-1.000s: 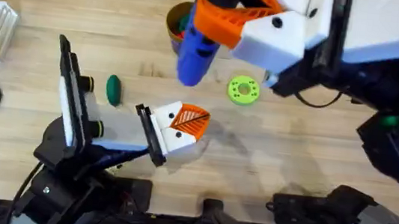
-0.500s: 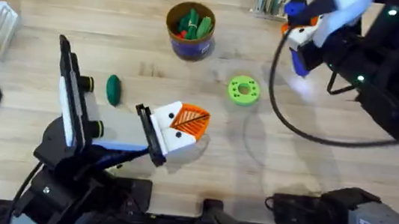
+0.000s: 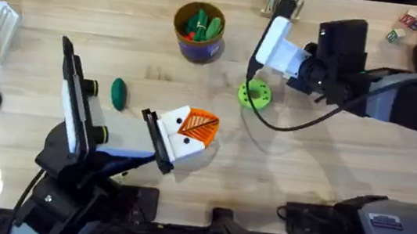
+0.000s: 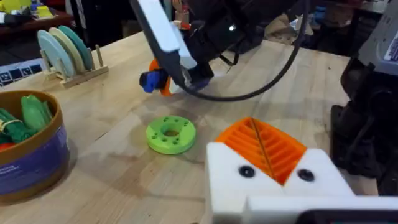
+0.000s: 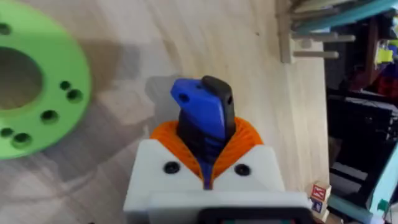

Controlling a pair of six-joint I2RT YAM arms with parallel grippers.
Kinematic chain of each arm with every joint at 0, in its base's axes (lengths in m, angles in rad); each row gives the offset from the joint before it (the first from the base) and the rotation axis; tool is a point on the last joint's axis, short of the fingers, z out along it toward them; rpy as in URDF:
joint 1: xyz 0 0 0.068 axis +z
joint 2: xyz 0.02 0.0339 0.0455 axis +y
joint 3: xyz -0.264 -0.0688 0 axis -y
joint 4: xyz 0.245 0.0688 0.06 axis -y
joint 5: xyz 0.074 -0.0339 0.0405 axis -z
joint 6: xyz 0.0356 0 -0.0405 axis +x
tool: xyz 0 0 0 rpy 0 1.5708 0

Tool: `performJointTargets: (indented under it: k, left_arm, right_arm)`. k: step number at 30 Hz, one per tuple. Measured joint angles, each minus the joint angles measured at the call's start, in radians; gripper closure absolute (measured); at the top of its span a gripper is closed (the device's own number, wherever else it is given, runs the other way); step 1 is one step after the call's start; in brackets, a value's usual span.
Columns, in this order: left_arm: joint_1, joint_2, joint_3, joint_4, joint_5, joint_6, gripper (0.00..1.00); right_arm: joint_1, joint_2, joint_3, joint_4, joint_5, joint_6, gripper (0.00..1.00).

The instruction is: Pick up the gripper from the table and insert it into the empty holder that is missing its gripper. Then pick up a screw, insert it into the mounting hole, and use the screwdriver to tighten it. Finally, clean up the table by picking up the vegetable and placing it into the bucket.

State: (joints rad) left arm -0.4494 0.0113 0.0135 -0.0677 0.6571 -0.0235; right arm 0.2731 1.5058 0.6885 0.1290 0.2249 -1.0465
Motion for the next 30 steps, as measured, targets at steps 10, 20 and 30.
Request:
performJointTargets:
  k: [10, 20, 30]
  left_arm:
    - [0.0, 0.0, 0.0, 0.0, 0.0, 0.0, 0.993]
    - [0.0, 0.0, 0.0, 0.0, -0.003, 0.0, 0.993]
    - [0.0, 0.0, 0.0, 0.0, -0.003, 0.0, 0.161]
  right_arm:
    - [0.071, 0.029, 0.034, -0.186, 0.026, -0.029, 0.67]
    - [0.071, 0.012, 0.067, -0.248, 0.049, 0.032, 0.012]
    - [0.074, -0.074, 0.099, -0.442, 0.034, 0.321, 0.01]
